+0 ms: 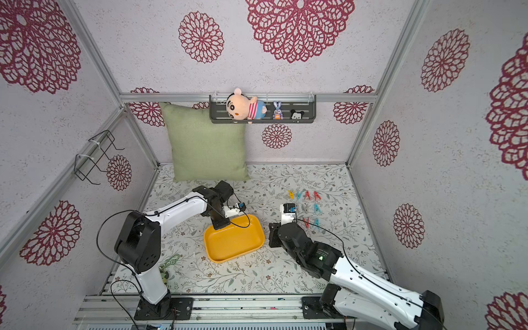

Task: Take the clothespins out of the storage box
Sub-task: Adjust the storage box at the center of the board, then reset both arms

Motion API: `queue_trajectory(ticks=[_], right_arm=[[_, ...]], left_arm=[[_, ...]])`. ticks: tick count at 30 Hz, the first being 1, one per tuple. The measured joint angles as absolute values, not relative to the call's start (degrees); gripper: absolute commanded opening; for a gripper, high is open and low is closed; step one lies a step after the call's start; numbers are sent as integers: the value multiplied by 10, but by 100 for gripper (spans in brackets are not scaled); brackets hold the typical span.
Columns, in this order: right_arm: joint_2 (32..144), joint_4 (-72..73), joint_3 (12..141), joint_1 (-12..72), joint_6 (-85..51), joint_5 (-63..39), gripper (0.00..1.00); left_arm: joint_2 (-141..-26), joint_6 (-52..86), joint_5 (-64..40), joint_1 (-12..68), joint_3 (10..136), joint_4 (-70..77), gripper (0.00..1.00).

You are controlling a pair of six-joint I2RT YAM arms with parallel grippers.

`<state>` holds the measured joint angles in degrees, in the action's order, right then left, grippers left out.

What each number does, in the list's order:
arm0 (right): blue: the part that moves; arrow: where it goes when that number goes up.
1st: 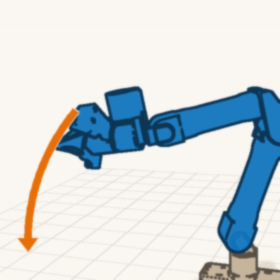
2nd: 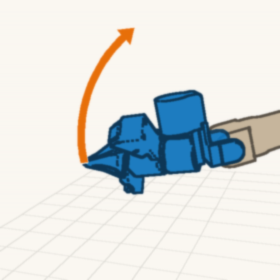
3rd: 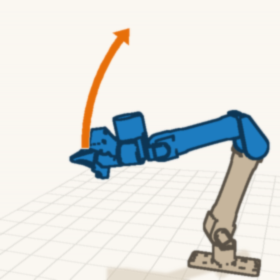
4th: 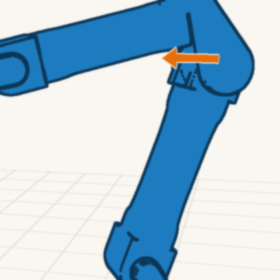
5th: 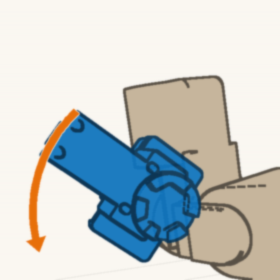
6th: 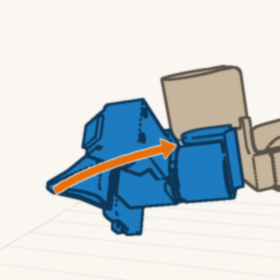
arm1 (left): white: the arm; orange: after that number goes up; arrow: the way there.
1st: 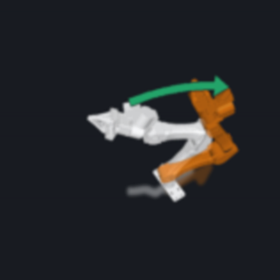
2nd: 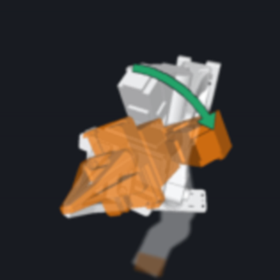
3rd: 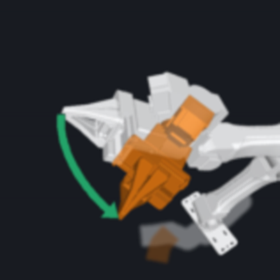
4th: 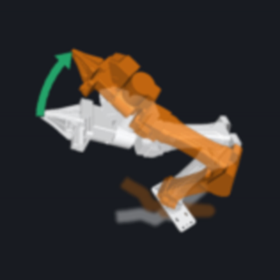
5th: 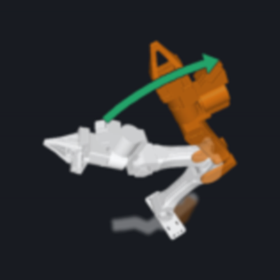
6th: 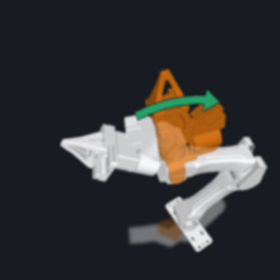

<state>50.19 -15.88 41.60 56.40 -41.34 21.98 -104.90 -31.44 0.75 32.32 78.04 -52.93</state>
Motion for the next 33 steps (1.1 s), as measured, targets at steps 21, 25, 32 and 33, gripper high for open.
queue_trajectory(ticks=[21,25,32,33], right_arm=[[515,-154,413,541,-434,223,63],[555,-161,433,459,-405,245,87],[568,-44,396,260,-289,278,99],[569,-25,382,227,-277,278,99]], left_arm=[[-1050,-299,-87,267,922,-535,98],[-998,-252,-103,198,947,-520,97],[-832,-79,-119,32,830,-375,97],[-816,-53,-112,12,802,-349,97]])
